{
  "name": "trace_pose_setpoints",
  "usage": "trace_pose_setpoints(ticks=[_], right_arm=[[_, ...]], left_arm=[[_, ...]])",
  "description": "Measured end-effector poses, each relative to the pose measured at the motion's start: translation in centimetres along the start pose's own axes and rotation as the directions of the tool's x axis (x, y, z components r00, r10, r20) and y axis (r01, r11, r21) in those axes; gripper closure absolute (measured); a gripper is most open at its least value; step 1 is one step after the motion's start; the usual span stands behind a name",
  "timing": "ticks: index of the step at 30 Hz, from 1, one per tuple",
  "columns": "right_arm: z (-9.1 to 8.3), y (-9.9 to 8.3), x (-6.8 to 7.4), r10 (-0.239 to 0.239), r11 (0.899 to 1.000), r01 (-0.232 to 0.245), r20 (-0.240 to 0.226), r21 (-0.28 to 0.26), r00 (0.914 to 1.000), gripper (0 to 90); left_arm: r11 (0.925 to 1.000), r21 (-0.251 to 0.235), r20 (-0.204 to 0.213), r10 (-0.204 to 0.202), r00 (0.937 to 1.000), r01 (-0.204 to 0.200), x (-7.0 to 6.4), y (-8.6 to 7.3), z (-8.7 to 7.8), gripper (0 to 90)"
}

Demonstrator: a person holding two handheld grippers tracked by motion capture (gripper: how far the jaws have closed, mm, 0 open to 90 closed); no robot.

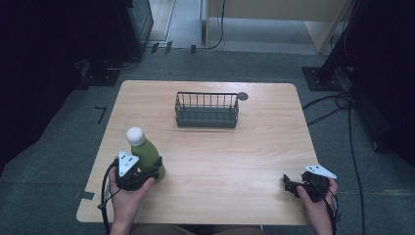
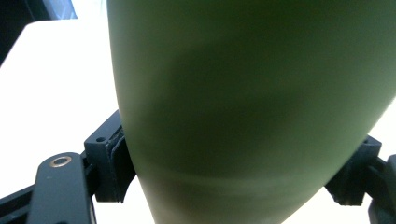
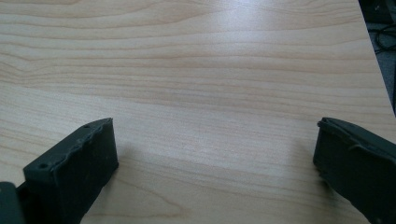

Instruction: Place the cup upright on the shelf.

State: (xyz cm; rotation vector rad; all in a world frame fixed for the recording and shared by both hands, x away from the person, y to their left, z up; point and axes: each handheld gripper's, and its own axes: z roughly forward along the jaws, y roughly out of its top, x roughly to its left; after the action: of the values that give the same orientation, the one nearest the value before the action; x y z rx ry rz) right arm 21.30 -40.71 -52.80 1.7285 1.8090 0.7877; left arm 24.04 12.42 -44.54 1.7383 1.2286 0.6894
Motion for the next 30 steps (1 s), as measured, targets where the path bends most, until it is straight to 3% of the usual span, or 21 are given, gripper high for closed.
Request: trace_pose_setpoints(ticks=[5,16,30], right_arm=[[0.0,0.0,0.0,0.001,1.0,-0.001,-0.001,0.0,1.0,0.0],[0.0,0.0,0.0,0.001,1.0,-0.001,-0.002,-0.001,1.0,0.0],[0.0,0.0,0.1,-0.011,1.0,0.011,-0.015,0.002,0.9998,0.0]], left_arm=[[0.9983,-0.016,0.045,-0.055,0.9975,0.055,0.2,0.7,0.2,21.0],[0.9994,-0.029,0.052,-0.019,0.9985,0.021,-0.9,3.6,1.6,21.0],[0.9985,-0.054,0.096,-0.006,0.9954,0.011,-2.6,7.8,5.1,21.1]])
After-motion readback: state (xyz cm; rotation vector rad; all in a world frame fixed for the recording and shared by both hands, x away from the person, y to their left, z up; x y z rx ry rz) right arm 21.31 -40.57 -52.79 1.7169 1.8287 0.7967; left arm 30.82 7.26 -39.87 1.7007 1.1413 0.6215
